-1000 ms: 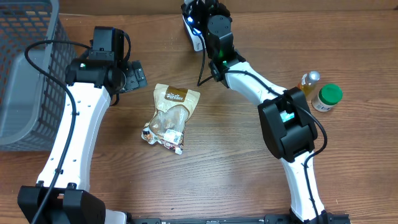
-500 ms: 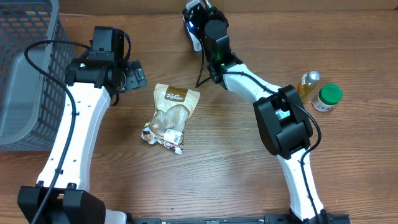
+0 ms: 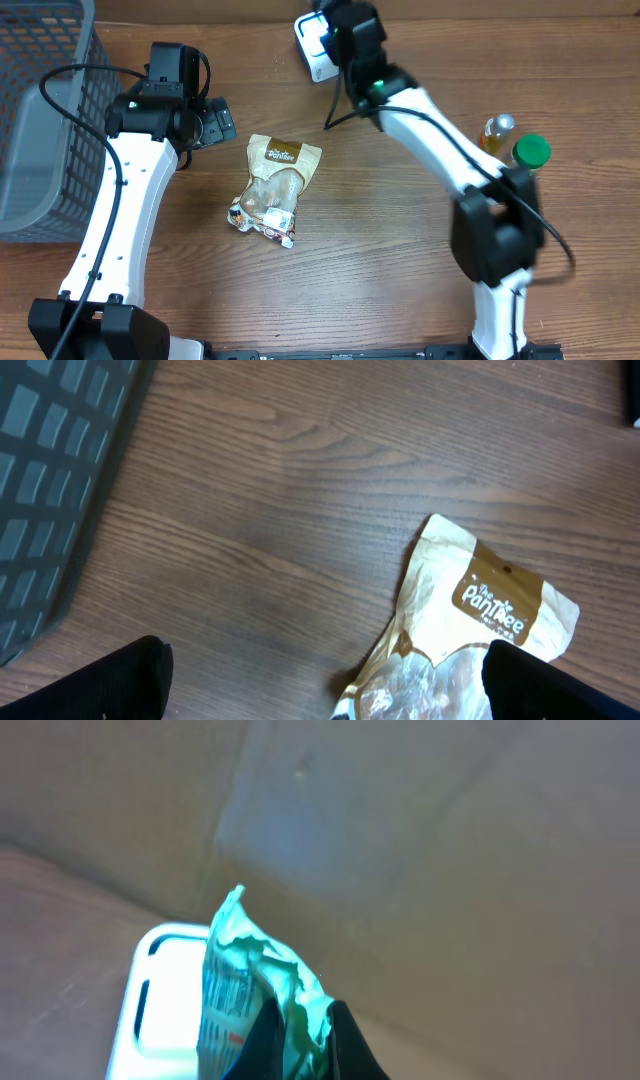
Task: Scan the item barcode
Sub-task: 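Carry the wet-wipe pack right and set it down on the table, then move the right gripper left and grasp the PanTree snack bag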
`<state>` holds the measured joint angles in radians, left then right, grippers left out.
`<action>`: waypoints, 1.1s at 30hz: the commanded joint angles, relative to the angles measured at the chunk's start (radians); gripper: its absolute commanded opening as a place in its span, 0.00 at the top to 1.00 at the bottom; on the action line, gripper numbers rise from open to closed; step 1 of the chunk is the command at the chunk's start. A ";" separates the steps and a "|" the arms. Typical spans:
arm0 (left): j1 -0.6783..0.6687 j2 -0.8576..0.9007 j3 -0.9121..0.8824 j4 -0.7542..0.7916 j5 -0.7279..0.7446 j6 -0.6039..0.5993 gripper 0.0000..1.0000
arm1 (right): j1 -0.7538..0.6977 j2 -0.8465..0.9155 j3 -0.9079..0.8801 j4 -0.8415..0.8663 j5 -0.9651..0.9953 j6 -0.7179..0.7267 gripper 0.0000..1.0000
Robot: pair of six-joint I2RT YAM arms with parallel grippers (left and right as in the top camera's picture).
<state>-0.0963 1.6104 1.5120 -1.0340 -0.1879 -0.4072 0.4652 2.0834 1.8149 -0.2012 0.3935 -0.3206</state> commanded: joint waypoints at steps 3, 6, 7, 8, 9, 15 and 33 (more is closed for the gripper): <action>-0.003 -0.001 0.010 -0.002 -0.003 0.026 0.00 | -0.049 -0.133 0.031 -0.429 -0.086 0.278 0.96; -0.003 -0.001 0.010 -0.002 -0.003 0.026 0.01 | -0.070 -0.125 0.024 -0.709 -0.177 0.325 0.96; -0.003 -0.001 0.010 -0.002 -0.003 0.026 0.01 | -0.077 -0.122 0.014 -0.786 -0.197 0.327 0.96; -0.003 -0.001 0.010 -0.002 -0.003 0.026 0.00 | -0.083 -0.119 0.005 -0.840 -0.208 0.330 0.96; -0.003 -0.001 0.010 -0.002 -0.003 0.026 0.00 | -0.093 -0.117 -0.011 -0.915 -0.220 0.333 0.96; -0.003 -0.001 0.010 -0.002 -0.003 0.026 0.01 | -0.161 -0.116 -0.142 -1.068 -0.219 0.348 0.96; -0.003 -0.001 0.010 -0.002 -0.003 0.026 0.00 | -0.209 -0.116 -0.219 -0.890 -0.396 0.479 0.00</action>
<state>-0.0963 1.6104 1.5120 -1.0336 -0.1879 -0.4072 0.2123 1.9705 1.5955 -1.1175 0.1341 0.1120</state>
